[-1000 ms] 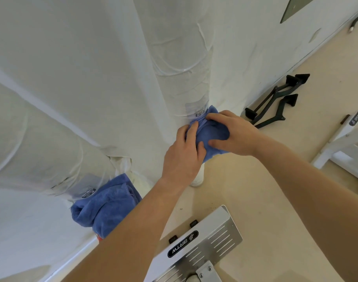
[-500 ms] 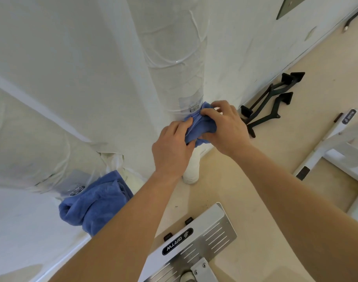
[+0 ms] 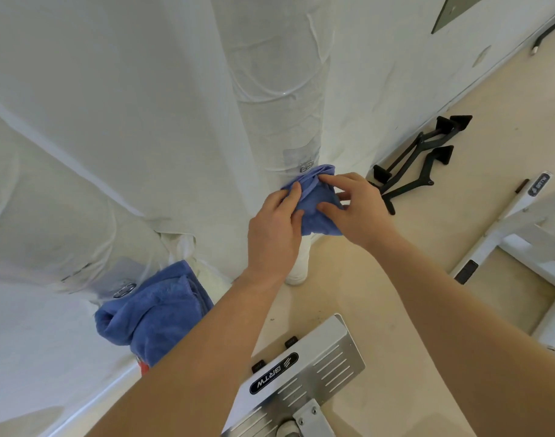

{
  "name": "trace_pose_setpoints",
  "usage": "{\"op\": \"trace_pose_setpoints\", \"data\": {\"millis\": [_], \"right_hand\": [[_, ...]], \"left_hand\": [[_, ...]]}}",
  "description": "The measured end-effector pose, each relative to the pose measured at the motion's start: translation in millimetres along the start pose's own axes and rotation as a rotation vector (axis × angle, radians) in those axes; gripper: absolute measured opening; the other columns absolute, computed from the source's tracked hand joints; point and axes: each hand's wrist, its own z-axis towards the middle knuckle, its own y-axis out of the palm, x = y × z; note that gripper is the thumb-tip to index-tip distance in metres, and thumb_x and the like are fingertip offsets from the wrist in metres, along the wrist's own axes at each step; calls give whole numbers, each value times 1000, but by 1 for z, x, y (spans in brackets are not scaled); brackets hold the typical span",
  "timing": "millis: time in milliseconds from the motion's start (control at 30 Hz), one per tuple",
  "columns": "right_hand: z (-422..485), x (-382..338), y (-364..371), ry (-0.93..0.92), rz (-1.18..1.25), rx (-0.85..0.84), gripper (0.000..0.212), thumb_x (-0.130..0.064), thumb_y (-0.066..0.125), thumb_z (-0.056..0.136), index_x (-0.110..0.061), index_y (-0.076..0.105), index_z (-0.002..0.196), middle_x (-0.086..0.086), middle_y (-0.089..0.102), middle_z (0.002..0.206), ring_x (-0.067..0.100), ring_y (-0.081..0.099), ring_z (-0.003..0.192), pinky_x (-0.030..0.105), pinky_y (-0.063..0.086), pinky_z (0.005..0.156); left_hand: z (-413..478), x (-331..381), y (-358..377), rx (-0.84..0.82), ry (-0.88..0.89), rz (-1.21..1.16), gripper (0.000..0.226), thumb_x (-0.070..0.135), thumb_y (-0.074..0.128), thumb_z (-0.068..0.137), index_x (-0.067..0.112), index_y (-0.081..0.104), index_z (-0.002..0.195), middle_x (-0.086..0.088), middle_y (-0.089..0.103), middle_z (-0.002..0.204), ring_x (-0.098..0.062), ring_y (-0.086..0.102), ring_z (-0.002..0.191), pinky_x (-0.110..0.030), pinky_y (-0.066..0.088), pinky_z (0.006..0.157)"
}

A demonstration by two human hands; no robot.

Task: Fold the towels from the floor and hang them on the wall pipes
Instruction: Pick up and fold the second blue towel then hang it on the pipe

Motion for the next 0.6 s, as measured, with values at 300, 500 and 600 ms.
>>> {"op": "trace_pose_setpoints", "data": {"millis": [300, 500, 600], "right_hand": [[6, -9, 0, 42, -78, -14, 52, -19, 68, 78, -30, 58, 128, -4, 61, 121, 15, 60, 102, 33, 52, 87], [-2, -45, -18, 79, -335, -119, 57, -27, 59, 85, -28, 48, 141, 8, 50, 136, 34, 51, 118, 39, 45, 95], [-9, -74, -37, 81, -377, -95, 53, -27, 52, 89, -27, 48, 141, 9, 47, 138, 36, 44, 127, 40, 41, 99]], "left_hand": [[2, 17, -7, -15, -257, 6, 40, 21, 58, 94, 32, 58, 132, 11, 62, 123, -13, 61, 99, -36, 53, 76], [18, 37, -52, -276, -231, 25, 44, 30, 63, 85, 28, 54, 129, 0, 61, 117, -23, 59, 105, -43, 54, 83], [24, 46, -86, -300, -252, 30, 46, 34, 62, 87, 27, 54, 132, -4, 59, 123, -27, 59, 110, -41, 52, 88]]}}
